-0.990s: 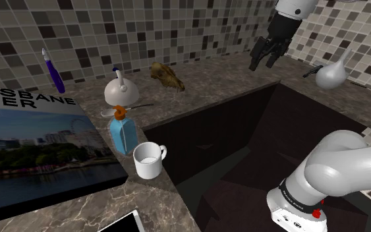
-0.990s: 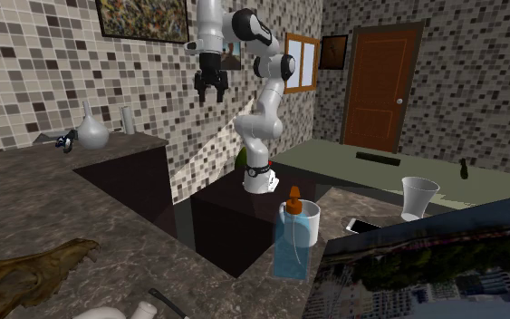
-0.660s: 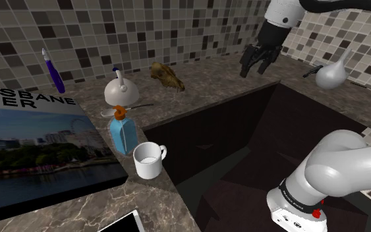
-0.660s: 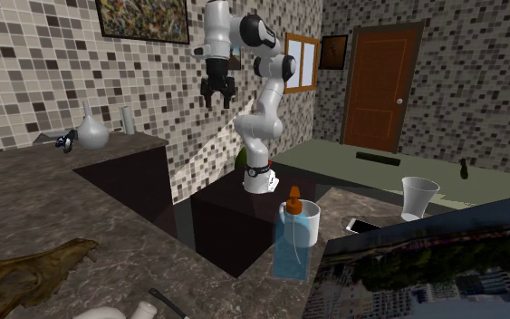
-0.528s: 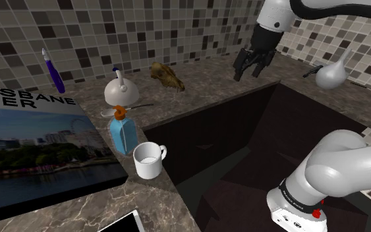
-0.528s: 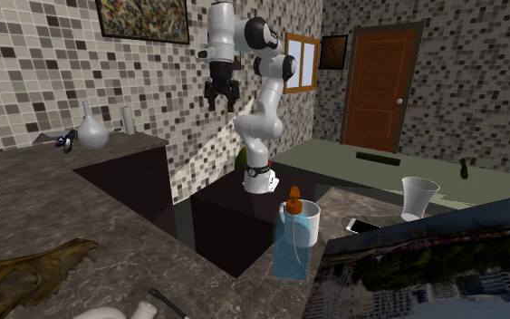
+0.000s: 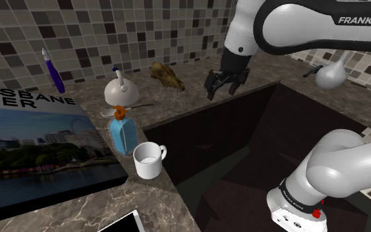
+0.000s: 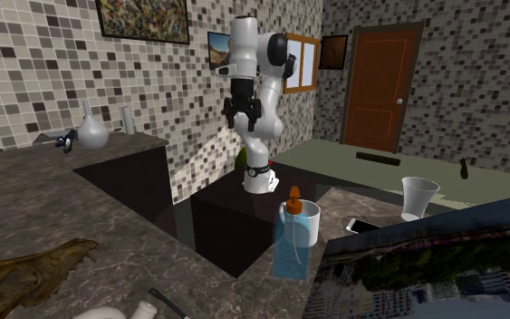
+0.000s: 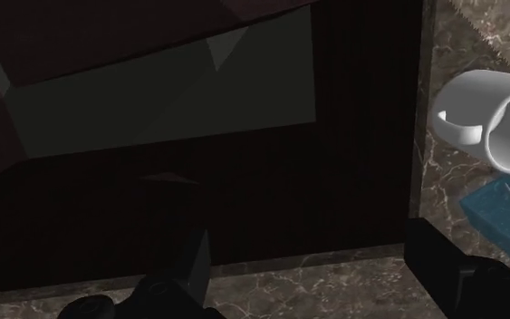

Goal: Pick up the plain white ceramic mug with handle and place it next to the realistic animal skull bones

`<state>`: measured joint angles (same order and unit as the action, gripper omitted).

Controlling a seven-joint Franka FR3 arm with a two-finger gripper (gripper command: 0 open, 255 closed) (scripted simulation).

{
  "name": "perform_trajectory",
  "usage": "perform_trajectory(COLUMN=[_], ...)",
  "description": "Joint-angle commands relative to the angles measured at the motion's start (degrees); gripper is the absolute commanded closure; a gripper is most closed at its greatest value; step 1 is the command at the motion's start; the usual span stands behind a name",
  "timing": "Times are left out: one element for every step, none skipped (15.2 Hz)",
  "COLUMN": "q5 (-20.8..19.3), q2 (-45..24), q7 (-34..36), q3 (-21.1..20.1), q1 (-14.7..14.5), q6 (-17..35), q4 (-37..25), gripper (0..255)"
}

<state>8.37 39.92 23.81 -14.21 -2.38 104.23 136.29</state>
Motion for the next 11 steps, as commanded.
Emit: perform_trajectory(q5=[0.8,1.1,1.3,1.4,1.5,1.5,1.4,1.1,0.8,0.3,-0.3], q2=[-1.8,-3.0,-4.3,-5.7,-7.1,-8.6,-10.2,-11.9,-13.7,-15.5,-17.4], q7=[3.0,4.5,6.0,7.5,9.1,10.6,12.2,13.9,15.6,17.3,19.1], q3=[-2.7,-4.1,-5.5,-6.9,-8.3,-9.7,-11.1,-12.6,-14.0,-15.5,-17.0], q1=[-0.4,-0.5,-0.5,-0.6,-0.5,-0.5,-0.4,-0.2,0.0,0.2,0.5], q6=[2.1,3.2,4.3,5.4,6.5,7.5,8.6,9.6,10.7,11.7,12.6], q4=[0.1,-0.1,-0.3,-0.6,-1.0,-1.4,-2.0,-2.6,-3.3,-4.1,-4.9], gripper=[0,0,0,0,0,0,0,0,0,0,0])
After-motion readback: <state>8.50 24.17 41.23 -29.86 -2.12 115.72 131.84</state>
